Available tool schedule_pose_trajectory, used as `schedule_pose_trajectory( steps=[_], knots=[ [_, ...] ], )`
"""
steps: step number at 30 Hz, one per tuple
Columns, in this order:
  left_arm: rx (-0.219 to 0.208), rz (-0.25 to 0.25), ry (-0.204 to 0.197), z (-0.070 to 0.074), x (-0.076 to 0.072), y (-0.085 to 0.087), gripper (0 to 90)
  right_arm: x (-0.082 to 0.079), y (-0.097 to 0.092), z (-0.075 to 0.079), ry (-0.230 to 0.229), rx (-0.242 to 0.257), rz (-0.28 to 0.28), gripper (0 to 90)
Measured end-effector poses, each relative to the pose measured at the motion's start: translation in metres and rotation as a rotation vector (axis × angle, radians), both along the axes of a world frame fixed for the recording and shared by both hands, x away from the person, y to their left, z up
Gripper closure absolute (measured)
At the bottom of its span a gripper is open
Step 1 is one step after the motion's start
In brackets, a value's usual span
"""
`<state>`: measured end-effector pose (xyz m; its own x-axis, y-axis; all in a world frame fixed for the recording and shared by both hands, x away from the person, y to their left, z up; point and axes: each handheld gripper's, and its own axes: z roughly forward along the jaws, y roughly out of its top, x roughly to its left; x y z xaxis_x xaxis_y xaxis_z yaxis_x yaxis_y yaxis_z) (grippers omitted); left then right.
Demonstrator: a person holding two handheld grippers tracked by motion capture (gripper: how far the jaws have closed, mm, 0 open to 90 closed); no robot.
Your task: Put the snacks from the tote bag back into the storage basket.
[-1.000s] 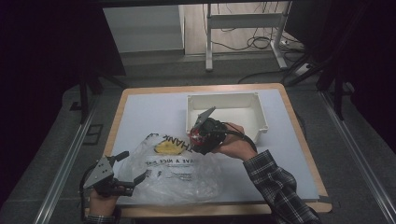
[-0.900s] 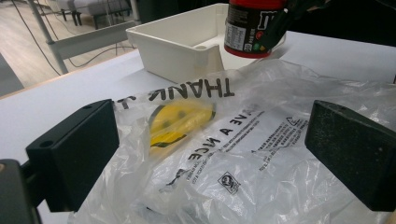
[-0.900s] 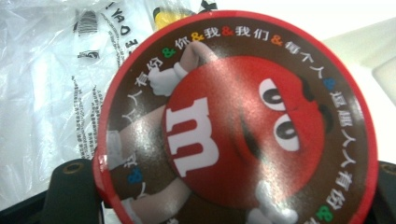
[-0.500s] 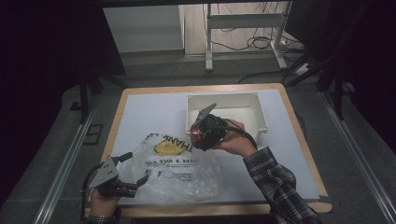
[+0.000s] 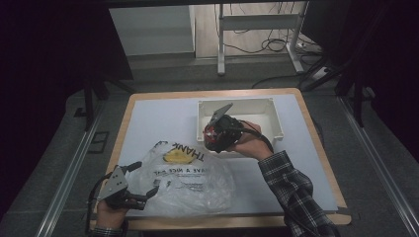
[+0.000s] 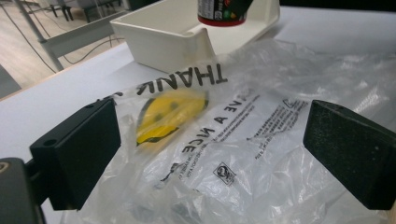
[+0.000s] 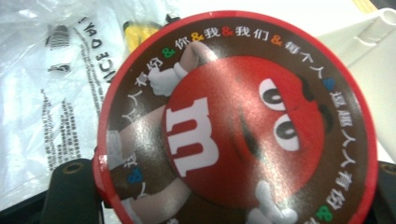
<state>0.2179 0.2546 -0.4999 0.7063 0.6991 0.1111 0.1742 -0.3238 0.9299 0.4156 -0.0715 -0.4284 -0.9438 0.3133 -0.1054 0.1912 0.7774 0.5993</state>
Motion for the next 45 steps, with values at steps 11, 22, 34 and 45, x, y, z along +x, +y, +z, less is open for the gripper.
schedule_pose_trajectory(
  steps=[11, 22, 34, 45],
  knots=[
    [-0.018, 0.003, -0.002, 0.001, 0.0, 0.001, 2.3, 0.016, -0.007, -0.005, -0.004, -0.005, -0.029, 25.6],
    [-0.078, 0.005, -0.003, 0.0, 0.0, 0.005, 1.6, 0.03, -0.009, -0.007, -0.005, -0.012, -0.043, 25.6],
    [-0.154, 0.034, -0.005, 0.0, -0.001, 0.014, 1.5, 0.043, -0.005, -0.015, 0.004, -0.026, -0.036, 25.6],
    [-0.145, 0.036, 0.0, 0.0, 0.0, 0.014, 1.5, 0.054, -0.003, -0.017, 0.009, -0.03, -0.042, 25.6]
  ],
)
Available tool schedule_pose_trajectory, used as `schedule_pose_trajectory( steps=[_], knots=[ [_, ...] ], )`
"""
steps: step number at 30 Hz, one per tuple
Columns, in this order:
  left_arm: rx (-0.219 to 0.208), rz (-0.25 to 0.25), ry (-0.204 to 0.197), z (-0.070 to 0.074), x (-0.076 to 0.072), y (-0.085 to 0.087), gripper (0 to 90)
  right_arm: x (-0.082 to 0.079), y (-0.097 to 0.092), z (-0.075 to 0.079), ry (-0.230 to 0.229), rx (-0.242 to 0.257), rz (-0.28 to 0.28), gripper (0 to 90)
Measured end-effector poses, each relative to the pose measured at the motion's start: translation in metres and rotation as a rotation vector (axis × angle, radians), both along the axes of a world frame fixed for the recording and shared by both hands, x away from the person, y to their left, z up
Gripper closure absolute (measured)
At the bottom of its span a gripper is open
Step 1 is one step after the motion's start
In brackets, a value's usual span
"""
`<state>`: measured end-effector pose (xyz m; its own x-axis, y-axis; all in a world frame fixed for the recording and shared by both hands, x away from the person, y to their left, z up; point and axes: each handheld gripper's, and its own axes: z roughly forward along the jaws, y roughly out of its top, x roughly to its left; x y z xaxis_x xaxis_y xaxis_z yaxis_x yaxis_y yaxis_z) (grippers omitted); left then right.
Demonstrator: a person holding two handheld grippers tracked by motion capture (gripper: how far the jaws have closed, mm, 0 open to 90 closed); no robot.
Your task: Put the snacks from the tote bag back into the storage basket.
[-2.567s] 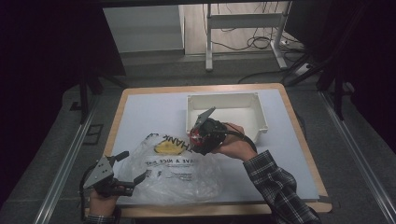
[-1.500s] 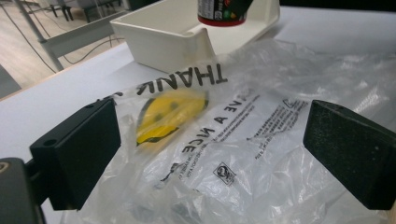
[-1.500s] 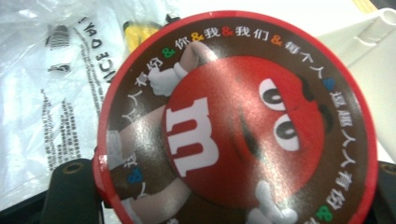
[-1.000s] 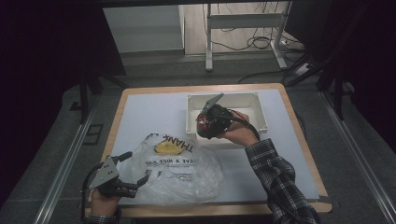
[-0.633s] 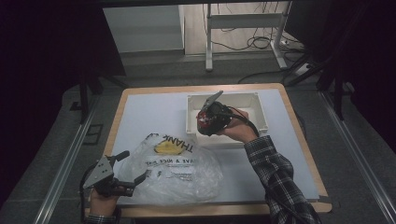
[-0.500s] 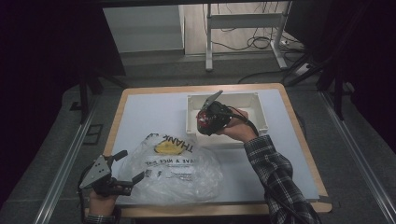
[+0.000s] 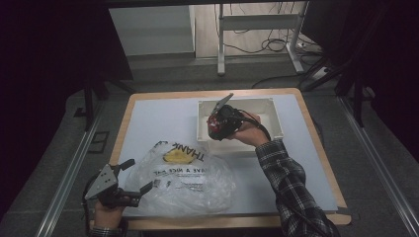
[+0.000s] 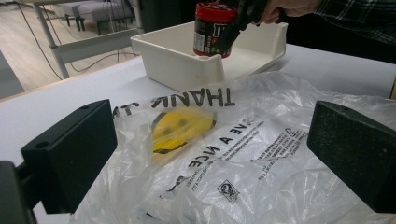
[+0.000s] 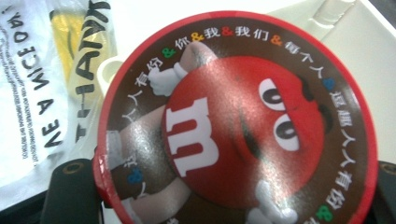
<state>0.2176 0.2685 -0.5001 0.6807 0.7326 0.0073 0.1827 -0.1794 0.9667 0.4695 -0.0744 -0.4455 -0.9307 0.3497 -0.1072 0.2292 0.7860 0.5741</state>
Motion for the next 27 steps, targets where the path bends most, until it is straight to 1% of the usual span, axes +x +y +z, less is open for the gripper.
schedule_pose_trajectory(
  steps=[3, 6, 8, 18, 25, 27],
  knots=[
    [0.002, -0.001, 0.002, 0.0, 0.0, 0.0, 1.5, 0.004, 0.002, -0.002, 0.001, 0.005, 0.005, 25.6],
    [0.003, 0.0, 0.002, 0.0, 0.0, 0.0, 1.5, 0.005, 0.002, -0.002, 0.002, -0.001, 0.005, 25.6],
    [0.003, -0.002, 0.003, 0.0, 0.0, 0.0, 1.6, 0.008, 0.004, -0.004, -0.002, -0.008, 0.017, 25.6],
    [0.006, -0.004, 0.004, -0.001, 0.0, 0.0, 1.8, 0.014, 0.009, -0.011, 0.009, -0.009, 0.028, 25.6],
    [0.006, -0.006, 0.003, -0.001, 0.0, 0.0, 1.8, 0.022, 0.013, -0.017, 0.016, -0.018, 0.049, 25.6],
    [0.005, -0.004, 0.001, -0.001, 0.0, 0.0, 1.7, 0.024, 0.015, -0.018, 0.009, -0.027, 0.06, 25.6]
  ],
)
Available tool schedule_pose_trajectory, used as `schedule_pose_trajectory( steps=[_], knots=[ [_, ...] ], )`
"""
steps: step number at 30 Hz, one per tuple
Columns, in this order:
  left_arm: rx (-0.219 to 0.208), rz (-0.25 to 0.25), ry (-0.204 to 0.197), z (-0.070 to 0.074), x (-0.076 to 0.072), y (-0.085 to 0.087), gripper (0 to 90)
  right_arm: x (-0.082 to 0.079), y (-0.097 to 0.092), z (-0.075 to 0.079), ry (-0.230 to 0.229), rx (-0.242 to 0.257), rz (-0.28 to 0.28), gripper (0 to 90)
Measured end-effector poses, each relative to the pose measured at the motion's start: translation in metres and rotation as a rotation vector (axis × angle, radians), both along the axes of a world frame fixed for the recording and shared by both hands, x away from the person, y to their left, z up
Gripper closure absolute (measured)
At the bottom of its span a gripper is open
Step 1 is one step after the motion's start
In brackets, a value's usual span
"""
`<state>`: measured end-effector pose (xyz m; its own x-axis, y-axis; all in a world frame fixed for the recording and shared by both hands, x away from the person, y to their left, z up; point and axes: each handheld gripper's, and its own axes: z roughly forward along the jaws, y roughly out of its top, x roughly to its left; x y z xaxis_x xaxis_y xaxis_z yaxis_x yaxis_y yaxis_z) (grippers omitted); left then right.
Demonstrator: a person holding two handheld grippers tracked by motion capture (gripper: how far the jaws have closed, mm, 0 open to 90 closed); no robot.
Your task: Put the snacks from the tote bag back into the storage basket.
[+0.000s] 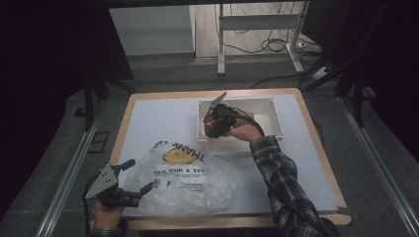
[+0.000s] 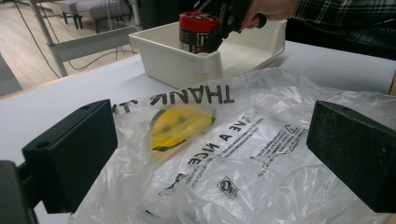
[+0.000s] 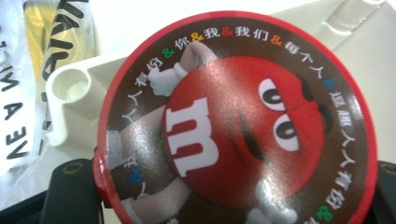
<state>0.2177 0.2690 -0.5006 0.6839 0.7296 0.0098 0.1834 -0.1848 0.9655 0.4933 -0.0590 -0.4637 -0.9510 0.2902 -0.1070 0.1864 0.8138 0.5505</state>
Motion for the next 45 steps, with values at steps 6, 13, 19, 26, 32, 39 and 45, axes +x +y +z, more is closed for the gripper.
schedule_pose_trajectory(
  steps=[6, 13, 19, 26, 32, 39, 45],
  knots=[
    [-0.012, 0.002, -0.005, 0.0, 0.0, 0.001, 0.9, 0.005, 0.006, -0.005, 0.005, -0.005, 0.016, 25.6],
    [-0.027, -0.001, -0.008, 0.0, 0.0, 0.002, 0.5, 0.01, 0.01, -0.011, 0.012, -0.015, 0.023, 25.6],
    [-0.028, 0.0, -0.011, 0.0, -0.001, 0.003, 0.5, 0.016, 0.013, -0.017, 0.012, -0.028, 0.024, 25.6],
    [-0.026, 0.002, -0.012, 0.0, -0.001, 0.003, 0.5, 0.021, 0.013, -0.02, 0.013, -0.038, 0.021, 25.6],
    [-0.025, 0.002, -0.012, 0.0, -0.001, 0.003, 0.5, 0.024, 0.013, -0.025, 0.017, -0.039, 0.016, 25.6],
    [-0.024, 0.003, -0.013, 0.0, -0.001, 0.003, 0.5, 0.027, 0.013, -0.032, 0.021, -0.041, 0.015, 25.5],
    [-0.023, 0.004, -0.013, 0.0, -0.001, 0.003, 0.5, 0.028, 0.013, -0.037, 0.019, -0.051, 0.027, 25.5]
  ],
)
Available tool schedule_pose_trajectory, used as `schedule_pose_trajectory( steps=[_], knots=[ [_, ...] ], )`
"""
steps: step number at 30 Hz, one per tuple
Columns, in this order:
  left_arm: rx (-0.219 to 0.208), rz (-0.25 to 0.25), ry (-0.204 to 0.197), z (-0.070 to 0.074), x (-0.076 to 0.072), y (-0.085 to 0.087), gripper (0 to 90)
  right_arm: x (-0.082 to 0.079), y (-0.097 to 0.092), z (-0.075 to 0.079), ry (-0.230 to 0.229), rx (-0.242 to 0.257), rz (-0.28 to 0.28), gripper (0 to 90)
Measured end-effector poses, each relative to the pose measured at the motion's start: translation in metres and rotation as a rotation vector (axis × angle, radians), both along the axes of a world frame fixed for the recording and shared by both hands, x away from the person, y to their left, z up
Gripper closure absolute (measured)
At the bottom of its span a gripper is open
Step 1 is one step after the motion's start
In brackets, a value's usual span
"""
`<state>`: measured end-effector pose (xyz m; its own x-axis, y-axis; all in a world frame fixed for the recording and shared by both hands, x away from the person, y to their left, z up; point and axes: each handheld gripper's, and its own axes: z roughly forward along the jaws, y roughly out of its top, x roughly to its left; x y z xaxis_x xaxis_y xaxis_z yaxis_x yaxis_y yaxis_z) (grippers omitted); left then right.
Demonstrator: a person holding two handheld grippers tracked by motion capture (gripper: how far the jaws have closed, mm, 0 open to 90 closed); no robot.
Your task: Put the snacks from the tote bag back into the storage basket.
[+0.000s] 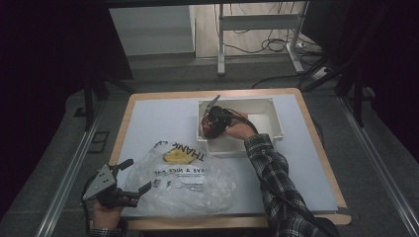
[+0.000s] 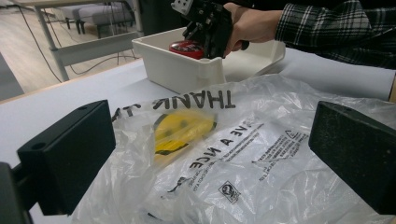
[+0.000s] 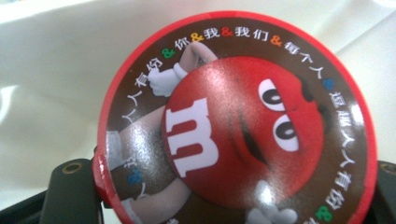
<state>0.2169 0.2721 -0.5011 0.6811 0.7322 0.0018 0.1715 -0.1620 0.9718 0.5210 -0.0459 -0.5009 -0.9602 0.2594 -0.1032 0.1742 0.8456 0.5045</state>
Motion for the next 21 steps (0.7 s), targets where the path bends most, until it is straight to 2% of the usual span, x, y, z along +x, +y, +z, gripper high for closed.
schedule_pose_trajectory(
  steps=[13, 14, 16, 17, 21],
  knots=[
    [0.002, 0.0, 0.0, -0.0001, -0.0002, -0.0003, 0.5, 0.0033, -0.0027, -0.0051, 0.014, 0.036, -0.011, 23.8],
    [0.002, 0.0, 0.0, -0.0001, -0.0002, -0.0003, 0.5, 0.0033, -0.003, -0.0047, 0.016, 0.053, -0.014, 20.1],
    [0.003, -0.001, 0.0, -0.0001, -0.0002, -0.0004, 0.5, 0.0033, -0.0029, -0.0044, 0.016, 0.057, -0.014, 18.6],
    [0.004, -0.001, 0.001, -0.0002, -0.0002, -0.0005, 0.5, 0.0032, -0.0024, -0.0044, 0.02, 0.06, -0.014, 14.7],
    [0.005, -0.001, 0.0, -0.0002, -0.0003, -0.0006, 0.5, 0.0027, -0.002, -0.0056, 0.019, 0.041, -0.001, 10.9]
  ],
)
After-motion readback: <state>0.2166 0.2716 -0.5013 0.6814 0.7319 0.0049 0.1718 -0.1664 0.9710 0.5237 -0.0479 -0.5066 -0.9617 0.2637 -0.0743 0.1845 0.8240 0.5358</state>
